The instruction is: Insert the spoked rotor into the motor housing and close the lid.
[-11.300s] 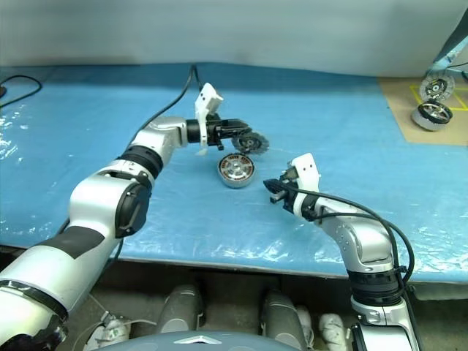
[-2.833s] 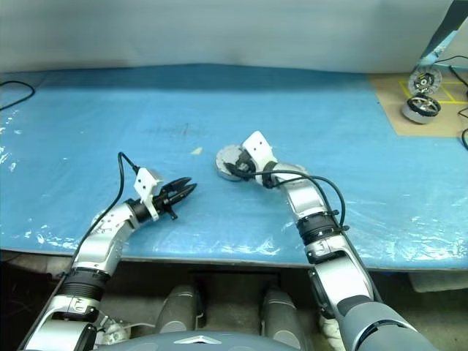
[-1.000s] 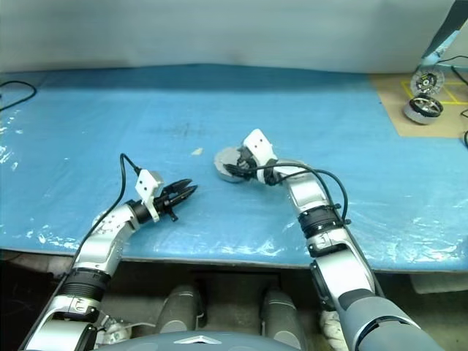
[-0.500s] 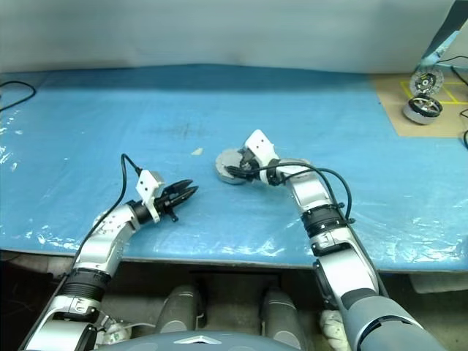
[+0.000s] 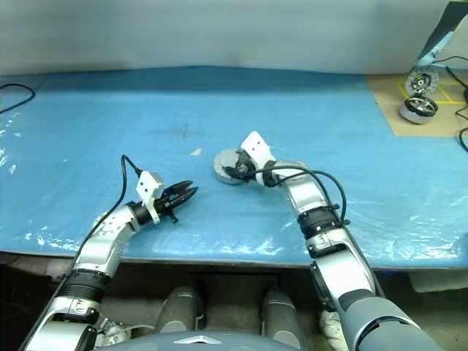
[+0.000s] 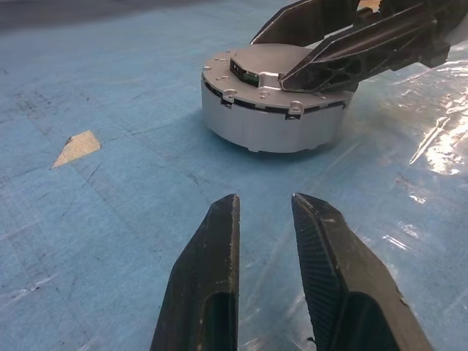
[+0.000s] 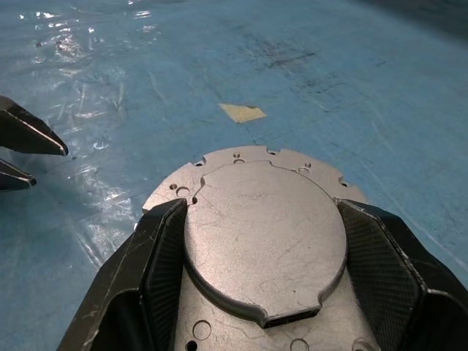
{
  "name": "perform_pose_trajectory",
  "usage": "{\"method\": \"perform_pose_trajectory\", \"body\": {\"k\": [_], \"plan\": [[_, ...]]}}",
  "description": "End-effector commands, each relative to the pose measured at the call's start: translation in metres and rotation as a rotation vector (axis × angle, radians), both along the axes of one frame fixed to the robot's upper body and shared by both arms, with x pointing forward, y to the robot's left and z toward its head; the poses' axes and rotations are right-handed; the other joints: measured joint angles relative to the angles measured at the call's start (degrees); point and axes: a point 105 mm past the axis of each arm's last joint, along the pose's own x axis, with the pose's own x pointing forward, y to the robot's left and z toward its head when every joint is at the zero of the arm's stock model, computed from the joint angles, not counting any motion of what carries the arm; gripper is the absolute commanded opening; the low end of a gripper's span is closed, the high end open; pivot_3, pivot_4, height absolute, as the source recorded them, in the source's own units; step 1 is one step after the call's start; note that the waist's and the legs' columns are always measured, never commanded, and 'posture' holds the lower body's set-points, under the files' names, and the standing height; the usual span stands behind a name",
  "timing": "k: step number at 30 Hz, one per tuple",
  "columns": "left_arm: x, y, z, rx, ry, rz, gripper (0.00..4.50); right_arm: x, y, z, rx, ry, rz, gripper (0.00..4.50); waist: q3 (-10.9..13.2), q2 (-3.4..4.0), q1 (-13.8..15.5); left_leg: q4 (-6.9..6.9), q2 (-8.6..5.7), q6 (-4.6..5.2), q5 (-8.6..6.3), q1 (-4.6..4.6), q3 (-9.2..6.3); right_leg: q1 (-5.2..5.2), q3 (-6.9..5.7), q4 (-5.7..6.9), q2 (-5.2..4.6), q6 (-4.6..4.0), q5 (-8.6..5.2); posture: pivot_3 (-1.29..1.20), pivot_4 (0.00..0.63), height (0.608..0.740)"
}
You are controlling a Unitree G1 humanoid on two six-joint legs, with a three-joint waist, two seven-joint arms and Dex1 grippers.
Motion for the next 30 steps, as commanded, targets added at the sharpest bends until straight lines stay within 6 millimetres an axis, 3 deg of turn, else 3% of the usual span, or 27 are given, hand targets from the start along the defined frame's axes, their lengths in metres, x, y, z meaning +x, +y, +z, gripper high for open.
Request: {"method": "perform_pose_trajectory", "body": {"k": [1, 4, 24, 30], "plan": [[0.000, -0.002, 0.009, -0.006, -0.038, -0.010, 1.16, -0.010, -0.019, -0.060, -0.163, 0.171, -0.071, 2.93, 0.00, 0.00, 0.01, -0.05, 0.00, 0.14, -0.09, 0.19, 0.00, 0.17, 0.02, -0.03, 0.00, 0.01, -0.01, 0.00, 0.150, 0.740], [0.000, -0.002, 0.008, -0.005, -0.035, -0.009, 1.16, -0.014, -0.019, -0.066, -0.177, 0.185, -0.066, 2.93, -0.06, 0.01, 0.02, -0.26, 0.01, 0.15, -0.10, 0.61, -0.05, 0.47, 0.09, -0.23, -0.02, 0.15, -0.10, 0.00, 0.150, 0.740], [0.000, -0.001, 0.005, 0.002, -0.032, -0.006, 1.16, -0.010, -0.017, -0.073, -0.108, 0.304, -0.158, 2.93, -0.72, -0.23, -0.19, -1.08, 0.00, 0.15, -0.11, 1.02, 0.05, 0.46, 0.28, -0.68, -0.01, 0.12, -0.07, 0.00, 0.150, 0.740], [0.002, -0.001, 0.006, 0.002, -0.032, -0.007, 1.16, -0.015, -0.019, -0.088, -0.196, 0.314, -0.164, 2.93, -0.91, -0.25, -0.19, -1.17, -0.01, 0.14, -0.11, 1.10, 0.09, 0.47, 0.33, -0.75, -0.01, 0.41, -0.23, 0.00, 0.150, 0.740]]}}
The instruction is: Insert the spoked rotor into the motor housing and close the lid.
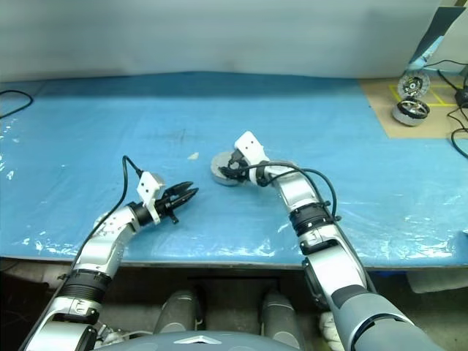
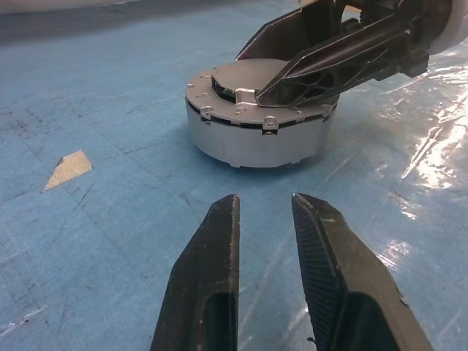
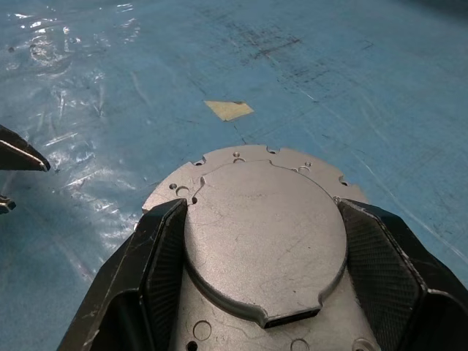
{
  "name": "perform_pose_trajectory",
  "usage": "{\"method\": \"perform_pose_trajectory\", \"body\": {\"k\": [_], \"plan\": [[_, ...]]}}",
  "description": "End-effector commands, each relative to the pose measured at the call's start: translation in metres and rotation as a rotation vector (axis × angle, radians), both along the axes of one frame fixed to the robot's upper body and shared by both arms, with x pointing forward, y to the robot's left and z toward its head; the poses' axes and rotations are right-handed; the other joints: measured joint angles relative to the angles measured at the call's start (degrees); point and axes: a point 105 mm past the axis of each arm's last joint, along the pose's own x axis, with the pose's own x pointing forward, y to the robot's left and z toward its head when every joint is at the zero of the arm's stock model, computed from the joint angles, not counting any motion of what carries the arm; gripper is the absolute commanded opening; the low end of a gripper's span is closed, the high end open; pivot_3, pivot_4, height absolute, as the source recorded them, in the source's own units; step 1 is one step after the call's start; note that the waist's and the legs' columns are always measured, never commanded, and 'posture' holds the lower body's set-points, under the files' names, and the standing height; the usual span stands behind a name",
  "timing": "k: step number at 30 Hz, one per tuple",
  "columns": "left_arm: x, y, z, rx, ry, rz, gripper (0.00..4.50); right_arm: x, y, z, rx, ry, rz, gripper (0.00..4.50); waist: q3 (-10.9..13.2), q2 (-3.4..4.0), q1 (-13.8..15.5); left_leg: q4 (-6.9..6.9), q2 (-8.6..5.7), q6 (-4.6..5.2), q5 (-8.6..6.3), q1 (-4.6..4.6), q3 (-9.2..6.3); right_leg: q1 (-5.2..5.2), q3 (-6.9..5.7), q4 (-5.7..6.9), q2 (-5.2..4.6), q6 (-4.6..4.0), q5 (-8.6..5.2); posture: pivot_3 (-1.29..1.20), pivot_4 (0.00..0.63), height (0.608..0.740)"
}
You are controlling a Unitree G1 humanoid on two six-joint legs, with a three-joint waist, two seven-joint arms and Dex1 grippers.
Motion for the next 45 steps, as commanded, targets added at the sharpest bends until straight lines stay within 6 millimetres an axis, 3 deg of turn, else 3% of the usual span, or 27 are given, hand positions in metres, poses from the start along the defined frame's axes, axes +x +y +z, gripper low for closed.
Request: {"method": "perform_pose_trajectory", "body": {"k": [1, 9, 15, 20, 24, 34, 45], "plan": [[0.002, -0.001, 0.009, -0.002, -0.042, -0.007, 1.16, -0.019, -0.028, -0.079, -0.191, 0.236, -0.100, 2.93, -0.13, -0.01, 0.00, -0.03, 0.00, 0.00, 0.00, 0.03, 0.00, 0.00, 0.01, 0.00, 0.00, 0.02, -0.01, 0.00, 0.150, 0.740], [0.002, 0.000, 0.008, -0.001, -0.040, -0.002, 1.16, -0.021, -0.032, -0.090, -0.233, 0.278, -0.164, 2.93, -0.36, -0.09, -0.01, -0.43, -0.04, -0.03, -0.03, 0.55, 0.02, 0.08, 0.08, -0.27, 0.00, 0.11, -0.07, 0.00, 0.150, 0.740], [0.002, 0.001, 0.008, -0.004, -0.043, 0.002, 1.16, -0.019, -0.034, -0.088, -0.237, 0.292, -0.187, 2.93, -0.56, -0.11, 0.03, -0.82, -0.12, -0.03, -0.04, 0.60, 0.04, 0.09, 0.08, -0.78, 0.00, 0.12, -0.07, 0.00, 0.150, 0.740], [0.003, -0.001, 0.007, -0.004, -0.041, 0.002, 1.16, -0.026, -0.026, -0.091, -0.184, 0.435, -0.214, 2.93, -0.84, -0.09, 0.04, -0.86, -0.11, -0.04, -0.04, 0.68, 0.04, 0.10, 0.08, -0.78, 0.00, 0.12, -0.07, 0.00, 0.150, 0.740], [0.003, -0.001, 0.007, -0.003, -0.043, 0.004, 1.16, -0.031, -0.014, -0.083, -0.118, 0.480, -0.192, 2.93, -1.16, -0.21, 0.05, -0.96, -0.11, -0.09, -0.08, 0.73, 0.04, 0.10, 0.08, -0.80, 0.00, 0.13, -0.08, 0.00, 0.150, 0.740], [0.005, -0.001, 0.006, 0.003, -0.041, 0.006, 1.16, -0.026, -0.011, -0.076, -0.069, 0.468, -0.224, 2.93, -1.43, -0.39, -0.55, -0.98, -0.08, -0.45, -0.25, 0.47, 0.08, 0.01, 0.11, -0.85, 0.09, -0.21, 0.10, 0.00, 0.150, 0.740], [0.005, 0.002, 0.006, 0.009, -0.041, 0.011, 1.16, -0.034, -0.036, -0.115, -0.393, 0.347, -0.239, 2.93, -1.40, -0.14, -1.02, -1.04, -0.13, -0.43, -0.29, 0.98, 0.05, 0.06, 0.23, -0.91, 0.06, 0.30, -0.20, 0.00, 0.150, 0.740]]}}
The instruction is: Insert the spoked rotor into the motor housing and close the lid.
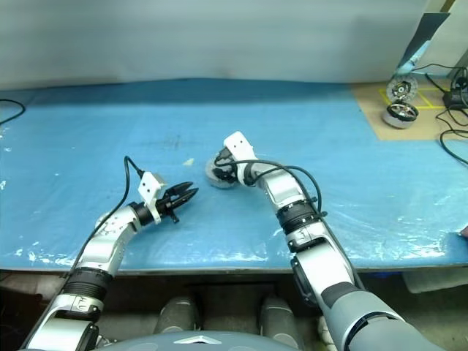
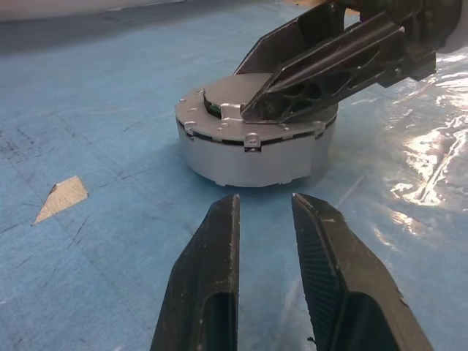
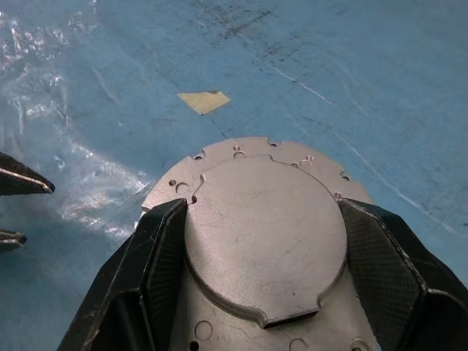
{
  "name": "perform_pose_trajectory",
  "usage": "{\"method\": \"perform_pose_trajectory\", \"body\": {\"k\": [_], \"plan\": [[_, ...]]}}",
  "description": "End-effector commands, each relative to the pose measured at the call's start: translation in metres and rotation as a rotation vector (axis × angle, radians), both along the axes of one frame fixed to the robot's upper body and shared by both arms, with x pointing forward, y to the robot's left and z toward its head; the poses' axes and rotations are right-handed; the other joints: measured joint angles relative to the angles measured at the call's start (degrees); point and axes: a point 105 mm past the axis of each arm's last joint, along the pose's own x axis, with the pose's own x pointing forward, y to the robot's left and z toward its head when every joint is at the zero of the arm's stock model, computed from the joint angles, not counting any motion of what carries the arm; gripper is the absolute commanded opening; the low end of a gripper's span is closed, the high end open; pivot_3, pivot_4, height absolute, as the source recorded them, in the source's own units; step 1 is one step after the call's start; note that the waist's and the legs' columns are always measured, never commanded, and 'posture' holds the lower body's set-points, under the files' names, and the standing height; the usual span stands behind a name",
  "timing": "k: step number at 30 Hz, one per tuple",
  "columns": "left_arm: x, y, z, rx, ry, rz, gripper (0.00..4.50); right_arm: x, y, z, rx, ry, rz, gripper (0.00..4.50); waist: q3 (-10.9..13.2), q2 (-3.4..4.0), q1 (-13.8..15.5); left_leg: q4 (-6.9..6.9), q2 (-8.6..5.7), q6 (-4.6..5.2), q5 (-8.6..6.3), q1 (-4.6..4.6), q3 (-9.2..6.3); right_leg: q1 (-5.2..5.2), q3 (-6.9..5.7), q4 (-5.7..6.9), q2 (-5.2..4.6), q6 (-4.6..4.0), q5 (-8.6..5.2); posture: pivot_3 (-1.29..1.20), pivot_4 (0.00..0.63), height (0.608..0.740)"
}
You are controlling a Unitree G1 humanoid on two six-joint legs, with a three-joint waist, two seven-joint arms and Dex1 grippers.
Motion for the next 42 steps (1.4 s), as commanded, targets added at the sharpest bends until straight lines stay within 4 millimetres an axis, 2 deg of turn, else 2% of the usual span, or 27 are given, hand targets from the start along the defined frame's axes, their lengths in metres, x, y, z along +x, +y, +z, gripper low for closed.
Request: {"method": "perform_pose_trajectory", "body": {"k": [1, 5, 8, 11, 12, 14, 15, 19, 22, 23, 25, 31, 33, 34, 37, 42], "plan": [[0.001, 0.001, 0.010, 0.001, -0.047, -0.001, 1.16, -0.034, -0.060, -0.110, -0.308, 0.302, -0.144, 2.93, 0.01, 0.03, -0.02, -0.02, -0.02, 0.00, 0.00, 0.03, -0.01, 0.00, 0.02, -0.02, -0.02, 0.03, -0.02, 0.00, 0.150, 0.740], [0.000, 0.002, 0.010, 0.002, -0.050, 0.000, 1.16, -0.037, -0.066, -0.111, -0.330, 0.305, -0.128, 2.93, -0.03, 0.12, 0.19, -0.11, -0.16, 0.02, -0.01, 0.02, -0.05, -0.01, 0.08, -0.22, -0.06, 0.19, -0.11, 0.00, 0.150, 0.740], [-0.001, 0.003, 0.010, 0.002, -0.052, 0.004, 1.16, -0.040, -0.071, -0.100, -0.308, 0.313, -0.112, 2.93, -0.10, 0.12, 0.94, -0.21, -0.31, 0.02, -0.02, -0.04, -0.07, 0.02, 0.20, -0.44, -0.08, 0.27, -0.16, 0.00, 0.150, 0.740], [-0.001, 0.004, 0.010, 0.001, -0.053, 0.006, 1.16, -0.042, -0.065, -0.081, -0.252, 0.300, -0.098, 2.93, -0.30, -0.02, 1.89, -0.58, -0.41, 0.02, -0.01, -0.28, -0.03, 0.06, 0.24, -1.04, -0.08, 0.28, -0.14, 0.00, 0.150, 0.740], [-0.001, 0.004, 0.010, 0.001, -0.053, 0.007, 1.16, -0.040, -0.061, -0.077, -0.251, 0.289, -0.097, 2.93, -0.36, -0.09, 2.16, -0.57, -0.46, 0.02, 0.00, -0.35, 0.03, 0.06, 0.36, -1.05, -0.09, 0.58, 0.06, 0.00, 0.150, 0.740], [0.000, 0.003, 0.009, 0.001, -0.051, 0.007, 1.16, -0.036, -0.054, -0.073, -0.258, 0.276, -0.099, 2.93, -0.57, -0.19, 2.19, -0.56, -0.50, 0.01, 0.01, -0.37, 0.07, 0.15, 0.43, -1.01, -0.09, 0.52, 0.26, 0.00, 0.150, 0.740], [0.000, 0.003, 0.009, 0.001, -0.051, 0.007, 1.16, -0.035, -0.052, -0.072, -0.269, 0.266, -0.097, 2.93, -0.62, -0.24, 1.98, -0.63, -0.46, -0.08, 0.05, -0.45, 0.07, 0.33, 0.39, -0.98, -0.04, 0.18, 0.45, 0.00, 0.150, 0.740], [0.000, 0.002, 0.009, 0.000, -0.052, 0.005, 1.16, -0.033, -0.053, -0.084, -0.313, 0.288, -0.118, 2.93, -0.64, -0.17, 0.89, -0.73, -0.13, -0.44, 0.06, -0.51, 0.05, 0.18, 0.18, -0.93, 0.25, 0.22, 0.52, 0.00, 0.150, 0.740], [-0.001, 0.001, 0.011, -0.003, -0.056, 0.003, 1.16, -0.034, -0.056, -0.088, -0.284, 0.317, -0.096, 2.93, -0.69, 0.04, 0.86, -0.74, -0.02, -0.46, 0.04, -0.32, 0.05, 0.32, 0.20, -0.93, 0.33, -0.04, 0.26, 0.00, 0.150, 0.740], [-0.001, 0.001, 0.011, -0.003, -0.056, 0.002, 1.16, -0.034, -0.057, -0.088, -0.278, 0.322, -0.093, 2.93, -0.70, 0.06, 0.87, -0.74, -0.03, -0.44, 0.03, -0.25, 0.05, 0.37, 0.23, -0.93, 0.32, 0.25, 0.07, 0.00, 0.150, 0.740], [-0.001, 0.001, 0.011, -0.004, -0.057, 0.003, 1.16, -0.034, -0.064, -0.090, -0.293, 0.315, -0.087, 2.93, -0.68, 0.11, 1.26, -0.74, -0.04, -0.22, -0.10, -0.10, 0.05, 0.45, 0.27, -0.94, 0.28, 0.28, 0.04, 0.00, 0.150, 0.740], [0.009, 0.013, 0.022, -0.116, -0.041, 0.063, 1.16, -0.058, -0.051, -0.084, -0.248, 0.335, 0.033, 2.93, -0.72, 0.04, 2.24, -0.74, -0.14, -0.20, -0.11, -0.04, 0.05, 0.47, 0.27, -1.09, 0.17, 0.32, 0.02, 0.00, 0.150, 0.740], [0.014, 0.019, 0.033, -0.156, -0.054, 0.075, 1.16, -0.070, -0.048, -0.080, -0.220, 0.349, 0.088, 2.93, -0.76, 0.00, 2.40, -0.75, -0.14, -0.30, -0.05, -0.21, 0.07, 0.62, 0.27, -1.11, 0.20, 0.07, 0.17, 0.00, 0.150, 0.740], [0.015, 0.020, 0.039, -0.155, -0.068, 0.064, 1.16, -0.075, -0.048, -0.078, -0.214, 0.353, 0.117, 2.93, -0.76, -0.02, 2.55, -0.76, -0.14, -0.46, 0.03, -0.38, 0.06, 0.51, 0.24, -1.11, 0.24, 0.22, 0.33, 0.00, 0.150, 0.740], [0.009, 0.011, 0.048, -0.123, -0.107, 0.001, 1.16, -0.079, -0.046, -0.075, -0.191, 0.373, 0.150, 2.93, -0.81, -0.09, 2.52, -0.75, 0.01, -0.74, -0.14, -0.50, 0.01, 0.46, 0.23, -1.11, 0.63, 0.24, 0.37, 0.00, 0.150, 0.740], [-0.005, -0.008, 0.053, -0.142, -0.115, -0.073, 1.16, -0.070, -0.048, -0.069, -0.162, 0.373, 0.170, 2.93, -0.80, -0.08, 1.81, -0.75, 0.14, -1.07, -0.34, -0.50, -0.07, 0.45, 0.16, -1.13, 0.87, 0.13, 0.29, 0.00, 0.150, 0.740]]}}
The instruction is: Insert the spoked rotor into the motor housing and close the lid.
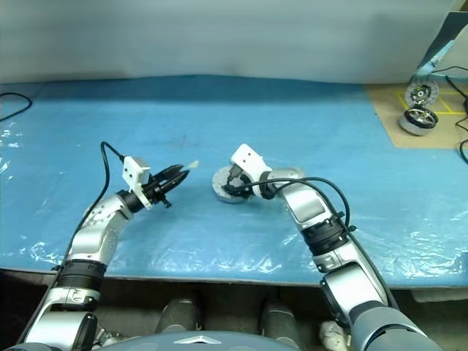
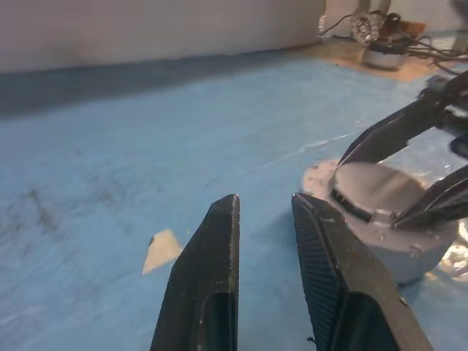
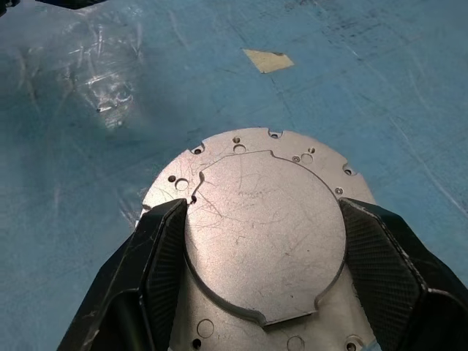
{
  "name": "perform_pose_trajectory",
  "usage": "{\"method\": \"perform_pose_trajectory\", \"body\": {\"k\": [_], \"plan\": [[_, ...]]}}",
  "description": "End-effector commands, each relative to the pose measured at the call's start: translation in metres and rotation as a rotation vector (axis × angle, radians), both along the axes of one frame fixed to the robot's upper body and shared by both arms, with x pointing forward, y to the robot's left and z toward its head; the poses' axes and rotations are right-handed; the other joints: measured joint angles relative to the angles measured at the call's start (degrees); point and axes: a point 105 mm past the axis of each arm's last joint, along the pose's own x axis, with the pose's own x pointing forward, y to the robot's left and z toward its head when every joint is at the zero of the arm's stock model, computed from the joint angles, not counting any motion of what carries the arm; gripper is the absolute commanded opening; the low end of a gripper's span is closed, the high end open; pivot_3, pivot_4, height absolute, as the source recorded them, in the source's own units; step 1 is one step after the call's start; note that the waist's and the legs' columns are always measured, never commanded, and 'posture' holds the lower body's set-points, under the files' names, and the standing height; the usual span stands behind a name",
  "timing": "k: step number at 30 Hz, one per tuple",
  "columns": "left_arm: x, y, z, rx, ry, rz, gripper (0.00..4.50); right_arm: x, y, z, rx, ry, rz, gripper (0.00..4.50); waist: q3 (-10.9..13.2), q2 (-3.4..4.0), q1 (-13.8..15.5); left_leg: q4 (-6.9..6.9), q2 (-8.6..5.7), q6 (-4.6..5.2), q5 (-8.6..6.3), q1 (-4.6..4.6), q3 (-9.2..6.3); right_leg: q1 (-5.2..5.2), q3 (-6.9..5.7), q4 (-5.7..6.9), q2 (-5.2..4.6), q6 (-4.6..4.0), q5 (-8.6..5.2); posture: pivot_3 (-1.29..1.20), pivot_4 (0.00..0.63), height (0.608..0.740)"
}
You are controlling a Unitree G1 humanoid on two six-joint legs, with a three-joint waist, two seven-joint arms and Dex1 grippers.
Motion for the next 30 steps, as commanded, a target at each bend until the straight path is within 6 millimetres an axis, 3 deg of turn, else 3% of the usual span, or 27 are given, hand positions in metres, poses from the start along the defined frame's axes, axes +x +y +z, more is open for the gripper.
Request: {"method": "perform_pose_trajectory", "body": {"k": [1, 5, 10, 13, 15, 18, 20, 25, 30], "plan": [[-0.012, -0.013, 0.011, -0.006, -0.035, -0.068, 1.16, -0.027, -0.021, -0.076, -0.127, 0.311, -0.041, 2.93, 0.00, 0.01, -0.31, 0.00, 0.01, -0.01, -0.01, 0.00, -0.02, 0.00, -0.01, 0.00, 0.00, -0.02, -0.03, 0.00, 0.150, 0.740], [-0.026, -0.029, 0.001, 0.022, -0.011, -0.109, 1.16, -0.022, -0.026, -0.077, -0.123, 0.310, -0.060, 2.93, 0.02, 0.03, -0.32, 0.00, 0.08, -0.01, -0.02, 0.09, -0.03, 0.14, 0.00, 0.00, -0.05, -0.05, -0.07, 0.00, 0.150, 0.740], [-0.026, -0.029, -0.014, 0.078, 0.010, -0.084, 1.16, -0.016, -0.034, -0.085, -0.134, 0.305, -0.075, 2.93, 0.02, 0.04, -0.33, 0.03, 0.10, 0.01, -0.02, 0.33, -0.01, 0.39, 0.02, 0.00, -0.06, -0.13, -0.14, 0.00, 0.150, 0.740], [-0.022, -0.026, -0.013, 0.060, 0.005, -0.060, 1.16, -0.013, -0.035, -0.089, -0.136, 0.302, -0.080, 2.93, 0.00, 0.03, -0.66, 0.06, 0.12, 0.01, -0.02, 0.50, 0.01, 0.53, 0.08, 0.01, -0.06, -0.38, -0.32, 0.00, 0.150, 0.740], [-0.015, -0.017, -0.008, 0.060, -0.016, -0.017, 0.80, -0.011, -0.034, -0.092, -0.137, 0.299, -0.083, 2.93, -0.01, 0.01, -0.77, 0.10, 0.13, 0.02, -0.02, 0.57, 0.01, 0.56, 0.09, 0.02, -0.06, -0.40, -0.32, 0.00, 0.150, 0.740], [0.022, -0.041, -0.031, 0.049, 0.039, 0.011, 0.04, -0.010, -0.035, -0.095, -0.136, 0.297, -0.090, 2.93, 0.03, 0.19, -0.39, 0.13, 0.18, 0.05, -0.04, 0.89, 0.02, 0.78, 0.09, 0.06, -0.08, -0.42, -0.33, 0.00, 0.150, 0.740], [0.032, -0.054, -0.034, 0.033, 0.047, -0.008, 0.04, -0.013, -0.033, -0.098, -0.135, 0.299, -0.093, 2.93, -0.02, 0.06, -0.39, 0.13, 0.17, 0.28, -0.18, 1.12, 0.04, 0.73, 0.14, 0.05, -0.13, -0.02, -0.57, 0.00, 0.150, 0.740], [0.039, -0.063, -0.037, 0.037, 0.046, -0.042, 0.04, -0.021, -0.029, -0.097, -0.128, 0.297, -0.093, 2.93, -0.28, -0.19, -0.67, 0.15, 0.06, 0.25, -0.13, 0.98, -0.01, 0.94, 0.22, 0.08, -0.20, -0.42, -0.33, 0.00, 0.150, 0.740], [0.041, -0.066, -0.039, 0.039, 0.057, -0.061, 0.04, -0.028, -0.025, -0.092, -0.123, 0.293, -0.093, 2.93, -0.36, -0.06, -0.56, 0.07, 0.08, 0.05, -0.05, 0.94, -0.10, 0.79, 0.05, 0.17, -0.06, -0.31, -0.22, 0.00, 0.150, 0.740]]}}
